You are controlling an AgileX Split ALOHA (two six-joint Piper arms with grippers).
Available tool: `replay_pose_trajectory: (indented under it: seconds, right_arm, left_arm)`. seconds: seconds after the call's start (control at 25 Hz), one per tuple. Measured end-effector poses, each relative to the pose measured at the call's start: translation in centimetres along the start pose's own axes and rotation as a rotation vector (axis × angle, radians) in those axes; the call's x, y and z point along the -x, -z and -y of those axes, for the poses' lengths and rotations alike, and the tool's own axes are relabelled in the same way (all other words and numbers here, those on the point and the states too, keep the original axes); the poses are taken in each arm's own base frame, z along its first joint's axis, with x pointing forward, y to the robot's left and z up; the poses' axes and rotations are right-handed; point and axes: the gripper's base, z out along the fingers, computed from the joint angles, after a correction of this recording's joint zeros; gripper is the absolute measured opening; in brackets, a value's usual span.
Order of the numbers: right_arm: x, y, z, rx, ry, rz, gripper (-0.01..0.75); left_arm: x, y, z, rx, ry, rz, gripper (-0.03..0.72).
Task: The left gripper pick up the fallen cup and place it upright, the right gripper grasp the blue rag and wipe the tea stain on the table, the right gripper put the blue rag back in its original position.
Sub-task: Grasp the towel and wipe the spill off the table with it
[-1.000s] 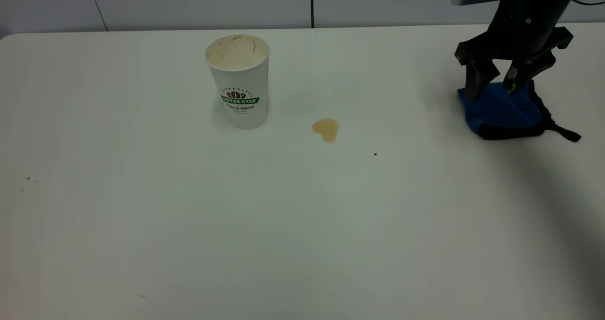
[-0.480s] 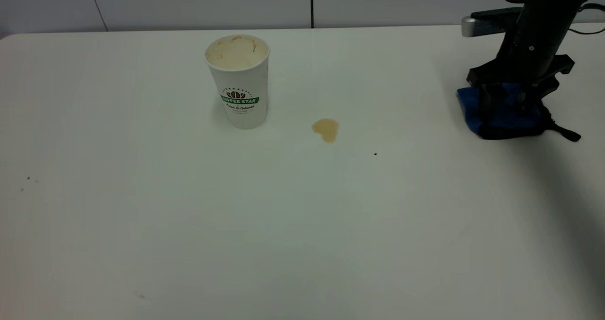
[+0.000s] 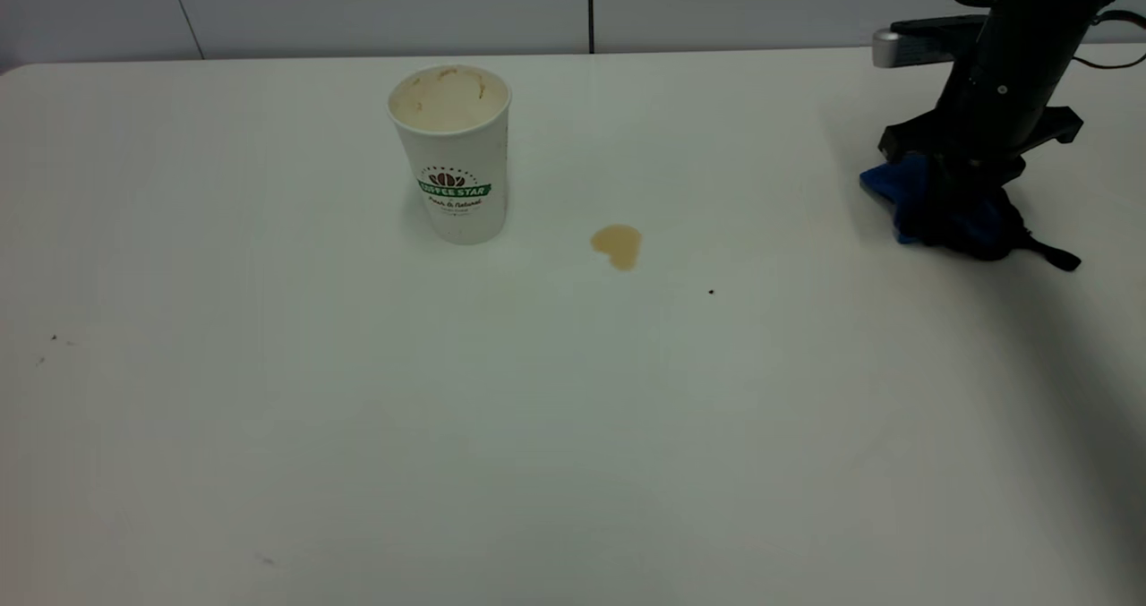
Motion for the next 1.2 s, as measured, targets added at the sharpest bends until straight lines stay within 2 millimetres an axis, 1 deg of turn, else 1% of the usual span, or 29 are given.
replay_pose_trajectory:
  seconds: [0.08, 0.12, 0.16, 0.32, 0.48, 0.52, 0.64, 0.76, 0.88, 1.0, 1.2]
  right_arm:
    - [-0.1, 0.0, -1.0, 0.045, 0.007, -0.018, 0.062]
    - [-0.1, -0.1, -1.8, 0.07, 0.012, -0.027, 0.062]
    - [-0.2, -0.2, -3.0, 0.099, 0.02, -0.041, 0.062]
    - [-0.6, -0.7, -9.1, 0.177, 0.099, -0.092, 0.062]
    - [-1.4, -1.0, -14.9, 0.191, 0.22, -0.112, 0.062]
    - [-1.6, -1.1, -16.3, 0.187, 0.25, -0.114, 0.062]
    - [-2.3, -1.2, -19.4, 0.162, 0.317, -0.105, 0.061]
    - [-2.8, -1.3, -21.5, 0.133, 0.358, -0.09, 0.061]
    - [-2.6, -1.2, -22.3, 0.126, 0.375, -0.069, 0.061]
    - [-1.8, -1.5, -22.7, 0.132, 0.377, -0.051, 0.061]
    - [0.6, -1.7, -23.5, 0.148, 0.381, 0.025, 0.061]
  left_arm:
    - [0.0, 0.0, 0.0, 0.0, 0.0, 0.0, 0.529]
    - [0.0, 0.0, 0.0, 0.0, 0.0, 0.0, 0.529]
    - [0.0, 0.0, 0.0, 0.0, 0.0, 0.0, 0.529]
    - [0.0, 0.0, 0.0, 0.0, 0.0, 0.0, 0.529]
    - [0.0, 0.0, 0.0, 0.0, 0.0, 0.0, 0.529]
    - [0.0, 0.0, 0.0, 0.0, 0.0, 0.0, 0.529]
    - [0.0, 0.0, 0.0, 0.0, -0.001, 0.0, 0.529]
    - [0.0, 0.0, 0.0, 0.0, -0.001, 0.0, 0.529]
    - [0.0, 0.0, 0.0, 0.0, -0.001, 0.0, 0.529]
    - [0.0, 0.0, 0.0, 0.0, -0.001, 0.0, 0.529]
    - [0.0, 0.0, 0.0, 0.0, -0.001, 0.0, 0.529]
